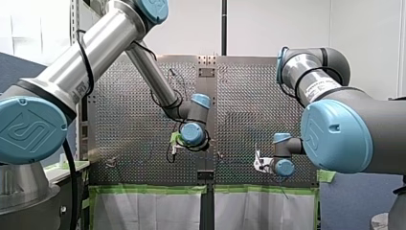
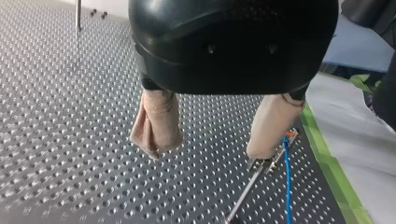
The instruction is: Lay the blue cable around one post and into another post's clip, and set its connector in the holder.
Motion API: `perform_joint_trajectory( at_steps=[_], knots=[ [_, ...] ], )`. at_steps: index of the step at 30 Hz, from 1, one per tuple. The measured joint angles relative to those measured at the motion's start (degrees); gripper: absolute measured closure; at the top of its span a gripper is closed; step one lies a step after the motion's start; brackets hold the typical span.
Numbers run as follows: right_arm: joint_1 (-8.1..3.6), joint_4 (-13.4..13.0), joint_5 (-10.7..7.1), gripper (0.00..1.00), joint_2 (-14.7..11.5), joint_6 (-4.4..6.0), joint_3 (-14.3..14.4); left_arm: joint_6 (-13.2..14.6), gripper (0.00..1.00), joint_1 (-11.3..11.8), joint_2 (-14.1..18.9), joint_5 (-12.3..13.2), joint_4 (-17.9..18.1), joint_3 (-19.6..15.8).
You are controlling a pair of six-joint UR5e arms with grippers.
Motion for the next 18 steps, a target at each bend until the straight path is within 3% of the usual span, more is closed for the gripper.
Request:
perform_joint_trajectory(
  at_steps=[10, 18],
  knots=[
    [0.0, -0.04, -0.17, 1.0, 0.05, 0.65, -0.01, -3.64, 0.01, 1.05, 4.81, -4.65, -1.76, -4.81],
    [0.05, -0.16, -0.52, 1.0, 0.07, 0.98, -0.01, -6.77, 0.01, 4.06, 8.34, -2.81, -0.46, -7.36]
  ],
)
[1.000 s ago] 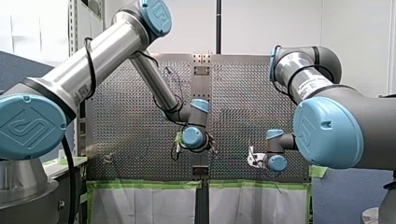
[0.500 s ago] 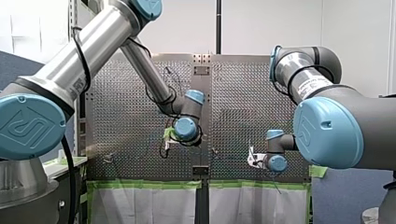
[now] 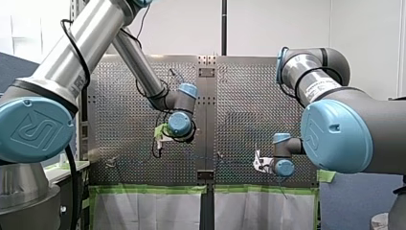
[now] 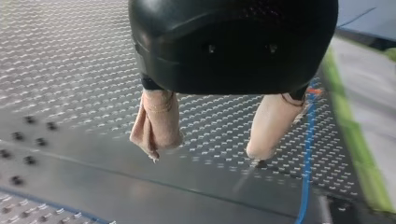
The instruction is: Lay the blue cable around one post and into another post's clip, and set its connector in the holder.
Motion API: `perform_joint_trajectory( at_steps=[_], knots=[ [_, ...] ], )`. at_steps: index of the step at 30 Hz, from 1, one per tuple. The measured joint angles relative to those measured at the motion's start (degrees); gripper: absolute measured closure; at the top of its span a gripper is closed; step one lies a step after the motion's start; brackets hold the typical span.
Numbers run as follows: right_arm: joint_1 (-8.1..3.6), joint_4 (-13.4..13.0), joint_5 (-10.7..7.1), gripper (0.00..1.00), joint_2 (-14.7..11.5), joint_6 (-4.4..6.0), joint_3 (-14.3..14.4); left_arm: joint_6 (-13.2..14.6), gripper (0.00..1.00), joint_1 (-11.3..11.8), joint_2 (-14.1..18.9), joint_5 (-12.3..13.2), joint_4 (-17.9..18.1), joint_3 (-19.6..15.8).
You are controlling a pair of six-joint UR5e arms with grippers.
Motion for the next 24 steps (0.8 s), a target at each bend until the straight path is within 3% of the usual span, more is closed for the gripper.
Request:
perform_joint_trajectory(
  at_steps=[10, 18, 24],
  knots=[
    [0.17, -0.23, -0.7, 1.0, -0.01, 0.71, -0.02, -4.66, 0.01, 4.66, 4.67, 4.62, 0.62, 0.91],
    [0.01, -0.02, -0.79, 1.0, 0.0, 0.52, -0.01, -8.59, 0.01, 8.59, 8.6, 8.41, 0.33, 1.69],
    [0.18, 0.01, -0.8, 1.0, 0.06, 0.07, 0.0, -9.4, 0.01, 11.45, 11.47, 7.47, -0.27, 1.72]
  ],
)
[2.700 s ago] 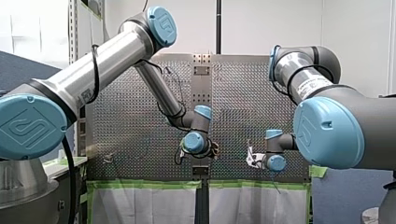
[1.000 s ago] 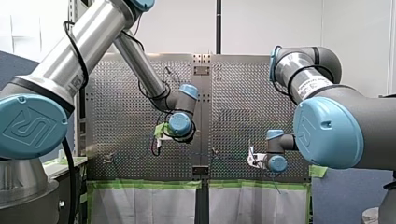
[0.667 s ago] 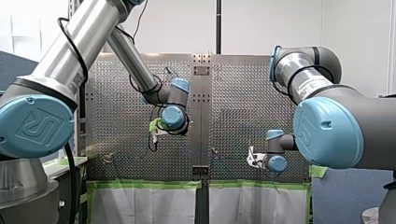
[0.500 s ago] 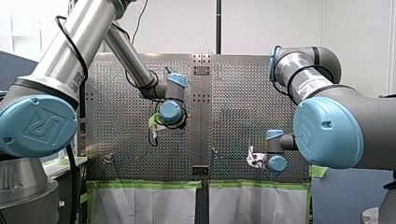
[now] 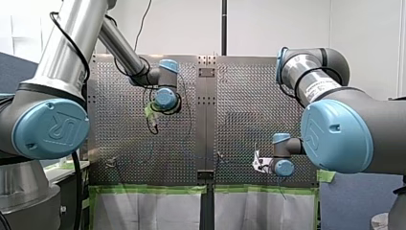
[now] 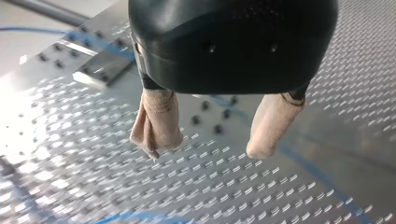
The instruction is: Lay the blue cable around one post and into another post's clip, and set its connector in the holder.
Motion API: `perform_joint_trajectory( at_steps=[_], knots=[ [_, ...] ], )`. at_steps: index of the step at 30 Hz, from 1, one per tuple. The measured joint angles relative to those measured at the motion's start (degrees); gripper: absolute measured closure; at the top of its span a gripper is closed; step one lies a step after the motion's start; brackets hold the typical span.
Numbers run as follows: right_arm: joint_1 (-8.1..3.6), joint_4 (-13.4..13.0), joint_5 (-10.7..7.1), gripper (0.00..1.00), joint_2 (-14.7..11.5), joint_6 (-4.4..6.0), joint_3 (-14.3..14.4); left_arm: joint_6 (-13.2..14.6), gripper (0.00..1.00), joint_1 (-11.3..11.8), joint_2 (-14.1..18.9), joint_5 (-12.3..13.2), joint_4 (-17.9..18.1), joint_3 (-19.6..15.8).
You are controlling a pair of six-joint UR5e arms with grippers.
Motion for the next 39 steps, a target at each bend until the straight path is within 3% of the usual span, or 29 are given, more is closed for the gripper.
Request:
perform_joint_trajectory(
  at_steps=[6, 13, 18, 23, 30, 39],
  knots=[
    [-0.17, 0.12, 0.0, 1.0, 0.0, -0.07, 0.0, 0.57, 0.01, 3.13, 3.13, -1.54, -0.48, 0.0],
    [-0.17, 0.16, 0.0, 1.0, 0.01, -0.08, 0.0, 1.82, 0.01, 6.77, 6.77, 0.51, 0.29, 0.01],
    [-0.15, 0.07, 0.01, 1.0, 0.05, -0.08, 0.0, 0.46, 0.01, 8.39, 8.72, 2.58, 1.59, 0.02],
    [-0.2, -0.04, 0.05, 1.0, 0.09, -0.08, 0.01, -1.96, 0.01, 8.36, 7.45, 4.74, 3.68, 0.01],
    [-0.26, -0.16, 0.0, 1.0, 0.22, -0.09, 0.01, -4.89, 0.01, 8.14, 4.57, 5.42, 5.33, -0.12],
    [-0.26, -0.28, 0.0, 1.0, 0.27, 0.47, -0.05, -8.86, 0.01, 9.5, 4.1, 8.9, 8.23, -0.17]
  ],
)
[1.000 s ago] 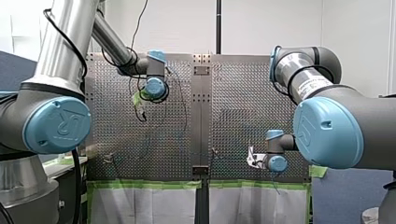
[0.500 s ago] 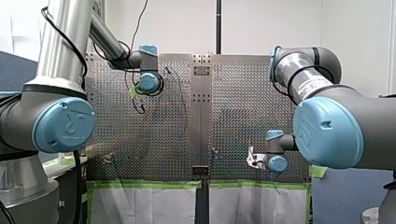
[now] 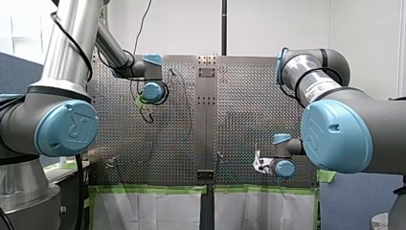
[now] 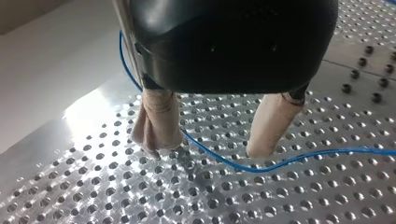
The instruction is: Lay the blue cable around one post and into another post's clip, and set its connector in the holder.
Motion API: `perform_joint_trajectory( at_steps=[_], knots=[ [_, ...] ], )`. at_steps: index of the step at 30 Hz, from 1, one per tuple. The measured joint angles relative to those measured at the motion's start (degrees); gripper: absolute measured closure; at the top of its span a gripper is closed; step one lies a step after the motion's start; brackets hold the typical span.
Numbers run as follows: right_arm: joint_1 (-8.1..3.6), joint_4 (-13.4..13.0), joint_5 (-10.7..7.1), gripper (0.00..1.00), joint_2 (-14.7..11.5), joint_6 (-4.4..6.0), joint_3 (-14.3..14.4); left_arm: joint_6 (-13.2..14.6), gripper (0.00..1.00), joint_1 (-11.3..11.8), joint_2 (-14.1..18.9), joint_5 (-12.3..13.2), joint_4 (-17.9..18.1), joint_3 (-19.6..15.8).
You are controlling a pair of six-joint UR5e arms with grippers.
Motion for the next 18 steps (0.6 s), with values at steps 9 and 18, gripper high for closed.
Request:
perform_joint_trajectory(
  at_steps=[9, 18],
  knots=[
    [0.02, 0.17, 0.03, 1.0, 0.04, -0.17, 0.03, -3.98, 0.01, 0.39, -0.05, 3.98, 0.81, -0.01],
    [0.07, 0.05, 0.03, 1.0, 0.15, -0.13, 0.03, -8.11, 0.01, 1.11, -1.75, 5.67, 1.7, 0.57]
  ],
)
